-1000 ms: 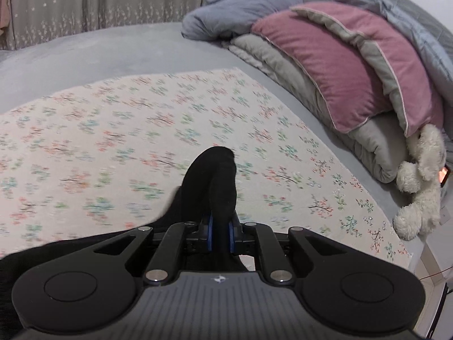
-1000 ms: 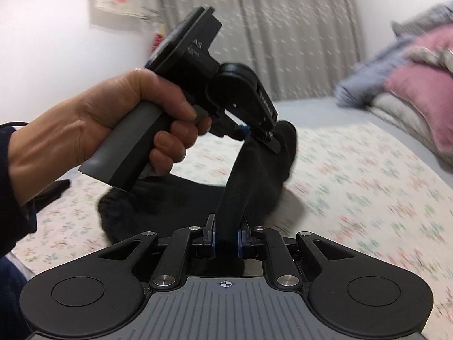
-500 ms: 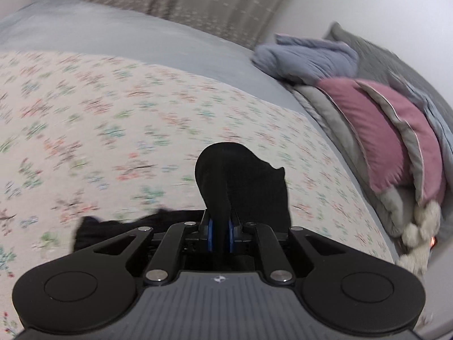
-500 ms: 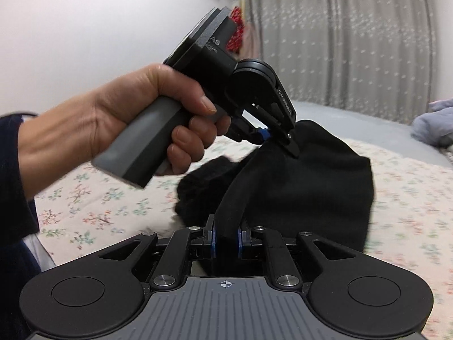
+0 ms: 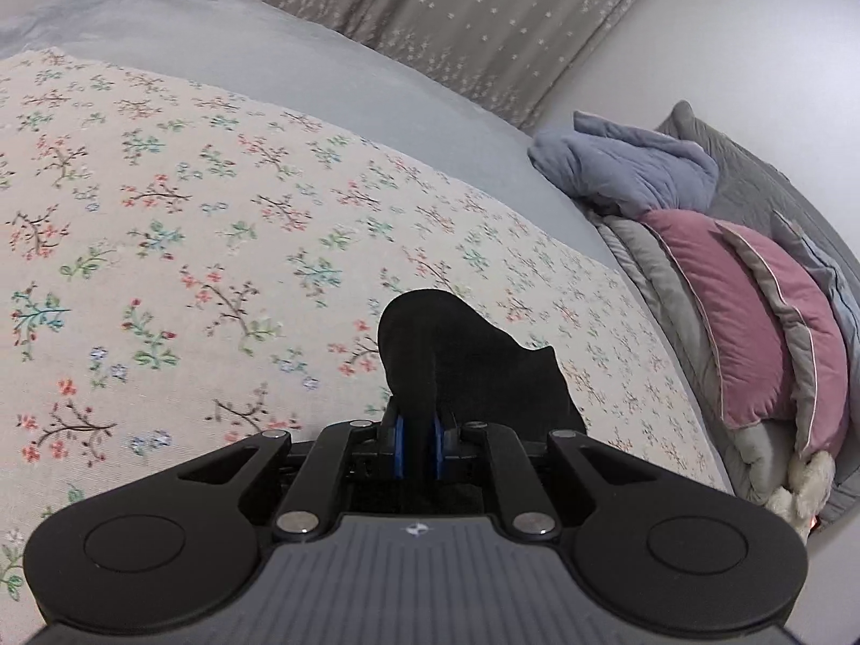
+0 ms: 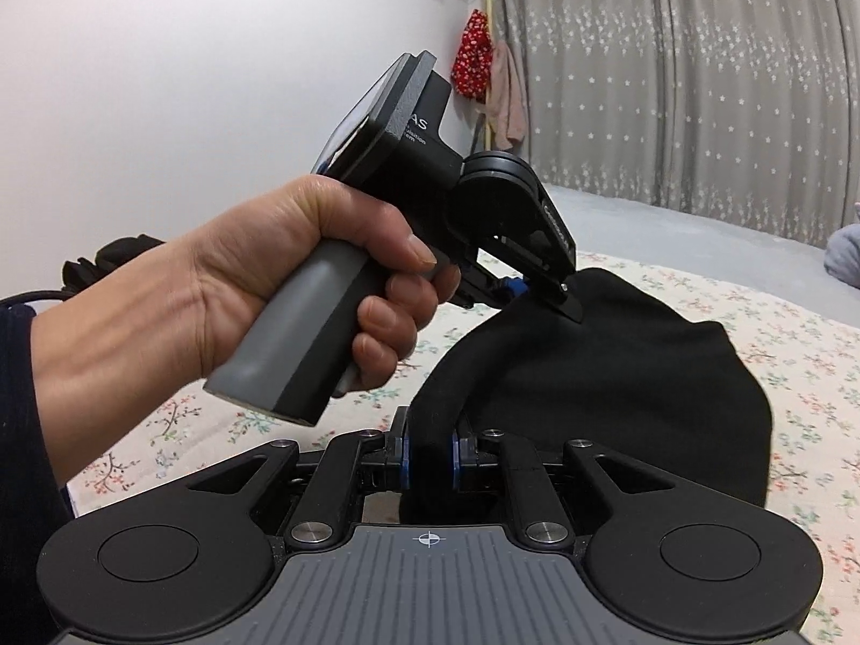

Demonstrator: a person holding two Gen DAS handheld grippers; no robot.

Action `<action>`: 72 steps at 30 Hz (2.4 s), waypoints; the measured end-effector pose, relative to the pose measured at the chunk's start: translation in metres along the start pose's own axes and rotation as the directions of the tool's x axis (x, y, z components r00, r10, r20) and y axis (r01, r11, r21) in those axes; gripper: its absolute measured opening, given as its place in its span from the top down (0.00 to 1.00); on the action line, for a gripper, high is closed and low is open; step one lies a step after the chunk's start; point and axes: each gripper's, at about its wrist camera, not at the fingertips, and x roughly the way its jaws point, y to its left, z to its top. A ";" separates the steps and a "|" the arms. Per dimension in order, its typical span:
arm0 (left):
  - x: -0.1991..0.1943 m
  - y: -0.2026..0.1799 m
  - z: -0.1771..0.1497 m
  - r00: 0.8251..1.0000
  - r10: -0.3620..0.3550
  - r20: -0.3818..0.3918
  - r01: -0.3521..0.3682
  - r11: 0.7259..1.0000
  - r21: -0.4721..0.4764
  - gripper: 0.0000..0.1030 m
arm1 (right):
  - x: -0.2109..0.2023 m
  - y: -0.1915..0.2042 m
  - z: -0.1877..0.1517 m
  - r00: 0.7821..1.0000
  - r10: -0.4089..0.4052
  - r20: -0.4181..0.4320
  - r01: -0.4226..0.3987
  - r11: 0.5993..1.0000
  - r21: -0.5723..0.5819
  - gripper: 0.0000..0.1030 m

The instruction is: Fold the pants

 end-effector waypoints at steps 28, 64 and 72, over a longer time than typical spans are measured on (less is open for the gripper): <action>-0.083 -0.009 -0.028 0.957 0.155 0.246 -0.183 0.979 0.094 0.49 | -0.066 -0.062 -0.007 0.969 0.235 -0.070 -0.224 0.965 0.137 0.30; -0.085 -0.053 -0.098 0.977 0.090 0.193 -0.138 0.957 0.254 0.59 | -0.037 -0.149 -0.016 0.995 0.059 -0.083 -0.037 0.970 0.239 0.39; -0.048 -0.043 -0.101 0.975 0.210 0.075 -0.222 0.944 0.242 0.54 | 0.037 -0.197 -0.049 0.982 0.042 -0.182 0.032 0.921 0.389 0.39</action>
